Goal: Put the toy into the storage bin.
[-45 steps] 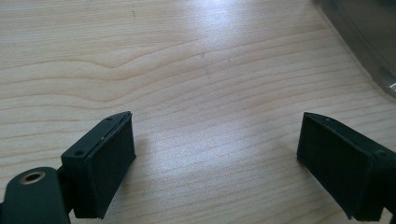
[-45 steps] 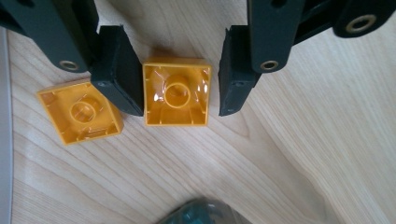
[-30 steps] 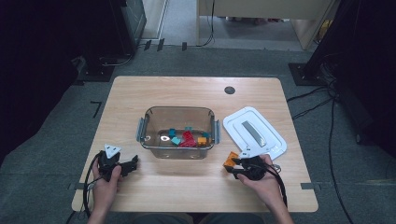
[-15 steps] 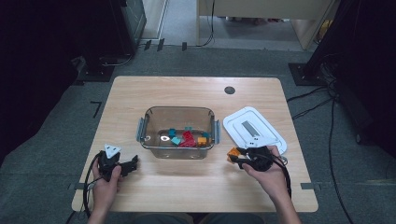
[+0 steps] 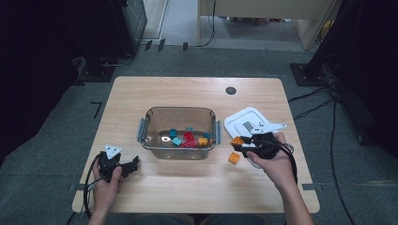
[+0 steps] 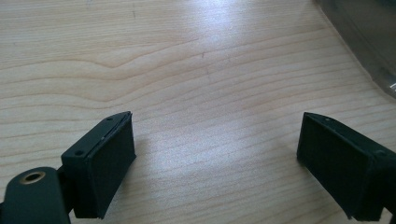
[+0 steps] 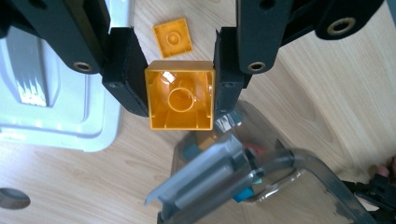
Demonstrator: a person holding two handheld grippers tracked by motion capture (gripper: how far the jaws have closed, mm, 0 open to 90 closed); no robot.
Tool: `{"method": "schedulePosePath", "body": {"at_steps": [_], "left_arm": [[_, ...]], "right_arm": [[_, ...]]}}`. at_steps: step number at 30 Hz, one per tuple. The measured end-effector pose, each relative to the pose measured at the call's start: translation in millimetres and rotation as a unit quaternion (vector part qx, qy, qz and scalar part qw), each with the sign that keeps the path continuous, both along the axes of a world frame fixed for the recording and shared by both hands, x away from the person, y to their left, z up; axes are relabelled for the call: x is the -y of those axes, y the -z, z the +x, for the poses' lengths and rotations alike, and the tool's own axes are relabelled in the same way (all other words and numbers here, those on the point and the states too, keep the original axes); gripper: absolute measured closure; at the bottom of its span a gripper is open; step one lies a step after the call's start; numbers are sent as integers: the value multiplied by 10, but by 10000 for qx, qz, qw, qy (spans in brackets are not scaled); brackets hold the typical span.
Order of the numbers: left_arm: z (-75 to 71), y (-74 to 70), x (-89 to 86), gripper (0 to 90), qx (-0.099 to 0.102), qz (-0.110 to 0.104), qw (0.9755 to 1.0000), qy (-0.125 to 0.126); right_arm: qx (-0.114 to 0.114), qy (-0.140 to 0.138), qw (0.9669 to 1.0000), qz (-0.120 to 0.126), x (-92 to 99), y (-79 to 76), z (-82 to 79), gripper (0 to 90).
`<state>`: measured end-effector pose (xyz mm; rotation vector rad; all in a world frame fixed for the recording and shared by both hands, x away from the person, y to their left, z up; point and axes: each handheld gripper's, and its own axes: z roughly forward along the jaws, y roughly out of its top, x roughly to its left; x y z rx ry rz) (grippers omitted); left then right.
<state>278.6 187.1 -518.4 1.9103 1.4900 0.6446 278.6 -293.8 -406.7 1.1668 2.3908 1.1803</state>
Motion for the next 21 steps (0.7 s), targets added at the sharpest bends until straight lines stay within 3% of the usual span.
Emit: {"method": "schedulePosePath", "body": {"at_steps": [8,21], "left_arm": [[0,0,1,111,-1,-5,10000,-3],[0,-1,0,112,0,0,10000,-1]], "right_arm": [[120,-106,9999,-8,-61,-222,75,599],[167,-279,9995,2,-184,-458,199,599]]}}
